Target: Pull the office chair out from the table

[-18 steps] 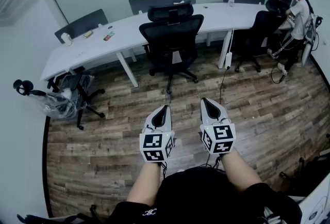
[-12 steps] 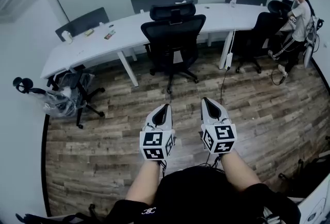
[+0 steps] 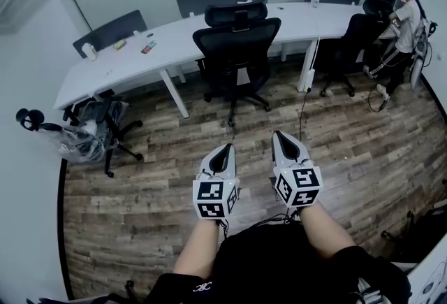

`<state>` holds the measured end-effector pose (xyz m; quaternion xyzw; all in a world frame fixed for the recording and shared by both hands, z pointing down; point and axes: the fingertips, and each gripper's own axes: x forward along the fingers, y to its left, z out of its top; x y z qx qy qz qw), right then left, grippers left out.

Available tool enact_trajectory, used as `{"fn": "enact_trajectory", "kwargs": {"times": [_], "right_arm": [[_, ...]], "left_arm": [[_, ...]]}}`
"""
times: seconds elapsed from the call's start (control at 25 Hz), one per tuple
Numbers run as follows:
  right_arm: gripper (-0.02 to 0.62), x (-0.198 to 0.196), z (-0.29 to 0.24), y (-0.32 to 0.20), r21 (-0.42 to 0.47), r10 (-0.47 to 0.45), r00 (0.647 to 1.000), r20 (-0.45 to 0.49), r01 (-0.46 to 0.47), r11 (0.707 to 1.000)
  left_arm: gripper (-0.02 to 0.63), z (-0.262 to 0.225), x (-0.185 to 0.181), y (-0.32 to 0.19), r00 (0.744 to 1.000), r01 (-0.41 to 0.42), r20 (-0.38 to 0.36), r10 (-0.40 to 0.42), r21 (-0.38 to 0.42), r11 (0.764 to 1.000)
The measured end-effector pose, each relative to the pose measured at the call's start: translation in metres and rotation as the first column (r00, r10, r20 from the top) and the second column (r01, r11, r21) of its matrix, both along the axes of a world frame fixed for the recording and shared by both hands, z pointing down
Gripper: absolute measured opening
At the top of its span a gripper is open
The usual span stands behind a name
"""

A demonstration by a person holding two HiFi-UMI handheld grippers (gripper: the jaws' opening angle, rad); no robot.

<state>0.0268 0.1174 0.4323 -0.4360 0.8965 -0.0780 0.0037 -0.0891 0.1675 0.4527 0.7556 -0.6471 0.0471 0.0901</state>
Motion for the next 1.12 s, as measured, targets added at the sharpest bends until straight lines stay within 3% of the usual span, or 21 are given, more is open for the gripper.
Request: {"fn": "enact_trajectory", "kwargs": {"times": [0.56,0.88,1.12], "right_arm": [[0.011,-0.037,0.012,-0.036,-0.024,-0.026,1.000,-0.018,0.025,0.999],[0.009,-0.049,0.019,-0.110,-0.026,-0.046,0.999,0.000,0.046,0.999],[0.009,-0.058,0.016,-0.190,-0.024,-0.066,0.998,-0.001,0.066,0.998]], "left_arm": [[0.008,0.015,-0.040,-0.028,1.000,0.026,-0.005,-0.026,-0.036,0.999],[0.008,0.022,-0.051,-0.097,0.999,0.037,0.033,-0.035,-0.053,0.998],[0.008,0.020,-0.057,-0.179,0.998,0.043,0.050,-0.039,-0.065,0.997]]}}
